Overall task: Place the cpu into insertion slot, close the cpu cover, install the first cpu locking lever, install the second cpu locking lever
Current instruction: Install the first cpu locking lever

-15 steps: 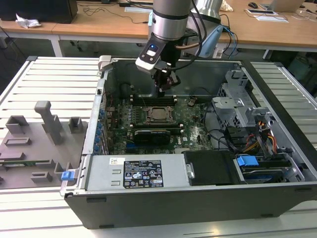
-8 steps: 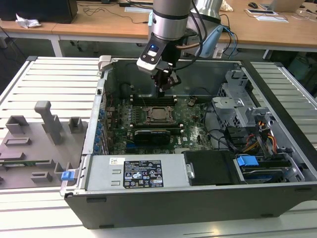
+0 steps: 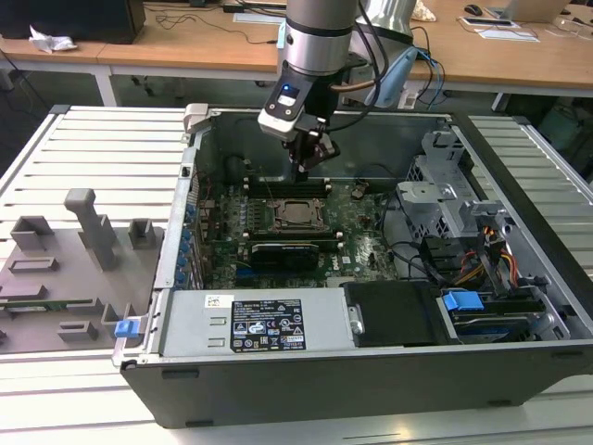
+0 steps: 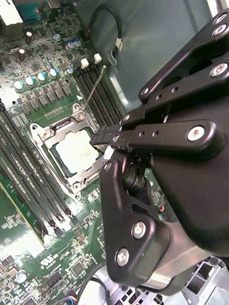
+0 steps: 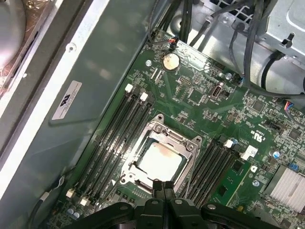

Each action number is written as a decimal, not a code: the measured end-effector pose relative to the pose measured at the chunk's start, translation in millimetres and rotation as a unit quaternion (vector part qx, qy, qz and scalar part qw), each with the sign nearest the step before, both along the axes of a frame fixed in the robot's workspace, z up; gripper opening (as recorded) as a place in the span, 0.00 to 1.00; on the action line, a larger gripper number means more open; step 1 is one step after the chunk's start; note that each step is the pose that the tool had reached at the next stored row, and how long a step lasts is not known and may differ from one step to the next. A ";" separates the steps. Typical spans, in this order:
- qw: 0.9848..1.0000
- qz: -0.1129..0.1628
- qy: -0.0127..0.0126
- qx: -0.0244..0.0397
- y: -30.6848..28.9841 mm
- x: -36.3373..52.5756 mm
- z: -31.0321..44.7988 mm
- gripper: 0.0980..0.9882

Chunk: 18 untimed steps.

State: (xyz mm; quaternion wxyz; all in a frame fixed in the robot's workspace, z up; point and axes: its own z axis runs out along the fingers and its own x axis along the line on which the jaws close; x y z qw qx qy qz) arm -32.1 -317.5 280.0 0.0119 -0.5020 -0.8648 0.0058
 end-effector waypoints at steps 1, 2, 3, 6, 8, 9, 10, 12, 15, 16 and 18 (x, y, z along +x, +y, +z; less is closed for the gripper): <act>1.000 0.003 0.000 0.000 0.0 0.0 0.0 0.01; 1.000 0.006 0.000 0.000 0.0 0.0 0.0 0.01; 1.000 0.010 0.000 0.000 0.0 0.0 0.0 0.01; 1.000 0.025 0.000 0.000 0.0 0.0 0.0 0.01; 0.999 0.035 0.000 0.000 0.0 0.0 0.0 0.01; 0.999 0.043 0.000 0.000 0.0 0.0 0.0 0.01; 0.999 0.051 0.000 0.000 0.0 0.0 0.0 0.01; 0.998 0.059 0.000 0.000 0.0 0.0 0.0 0.01; 0.998 0.069 0.000 0.000 0.0 0.0 0.0 0.01; 0.997 0.074 0.000 0.000 0.0 0.0 0.0 0.01; 0.997 0.081 0.000 0.000 0.0 0.0 0.0 0.01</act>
